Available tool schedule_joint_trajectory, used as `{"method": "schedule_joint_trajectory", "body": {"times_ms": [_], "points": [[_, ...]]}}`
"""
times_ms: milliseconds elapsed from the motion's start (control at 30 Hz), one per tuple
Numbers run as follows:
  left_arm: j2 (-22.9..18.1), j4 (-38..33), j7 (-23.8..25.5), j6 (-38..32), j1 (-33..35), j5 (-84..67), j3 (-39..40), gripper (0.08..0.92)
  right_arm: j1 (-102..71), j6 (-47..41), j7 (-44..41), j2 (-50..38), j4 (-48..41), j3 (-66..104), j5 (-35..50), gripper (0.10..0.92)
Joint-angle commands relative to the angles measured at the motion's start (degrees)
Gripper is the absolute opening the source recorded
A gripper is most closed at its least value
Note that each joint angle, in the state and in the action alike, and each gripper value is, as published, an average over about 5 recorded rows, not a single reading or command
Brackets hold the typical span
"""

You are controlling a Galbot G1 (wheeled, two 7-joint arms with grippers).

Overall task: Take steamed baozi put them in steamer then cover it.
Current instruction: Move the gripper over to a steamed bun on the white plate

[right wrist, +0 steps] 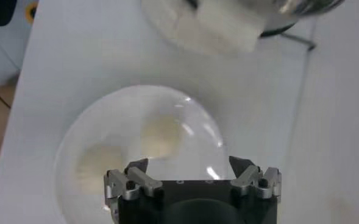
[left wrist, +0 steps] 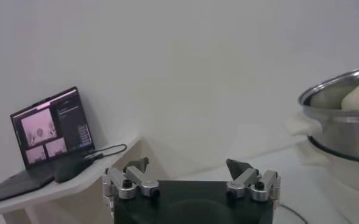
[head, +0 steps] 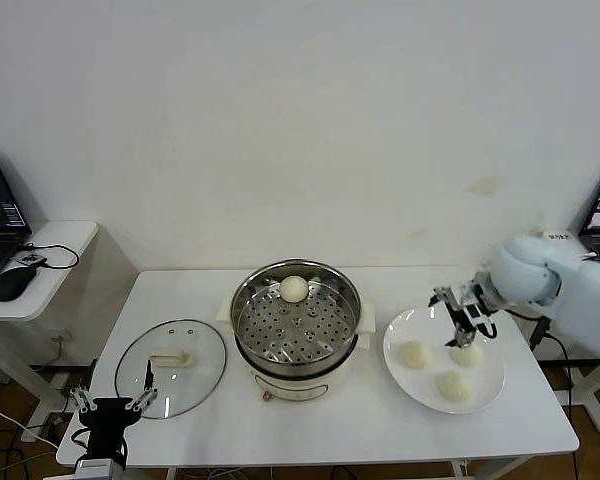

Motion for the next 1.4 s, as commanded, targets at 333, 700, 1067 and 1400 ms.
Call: {"method": "schedule_joint_trajectory", "body": {"times_ms": [333,700,1067,1400], "points": [[-0.19,0.52,-0.03,-0.03,0.14,-0.10,-0.30,0.823,-12.93,0.36,2.43,8.32,-9.50,7.54,-4.56,0.823],[-0.13,1.05,-0.11,-0.14,-0.07,-0.10,-0.79,0.823,-13.31,0.42,3.59,13.76,-14.34,8.27,-6.47,0.822],[-0.59,1.77,-0.14,-0.19,-0.41,-0.06,-0.58,0.823,-13.79,-0.23,2.88,13.89,-15.13,8.53,-7.09,0.722],[-0.61,1.56,-0.17,-0.16,-0.60,-0.04,-0.60,0.823,-6.37,-0.67,0.44,8.54,-9.76,6.46,-2.36,0.613]]}}
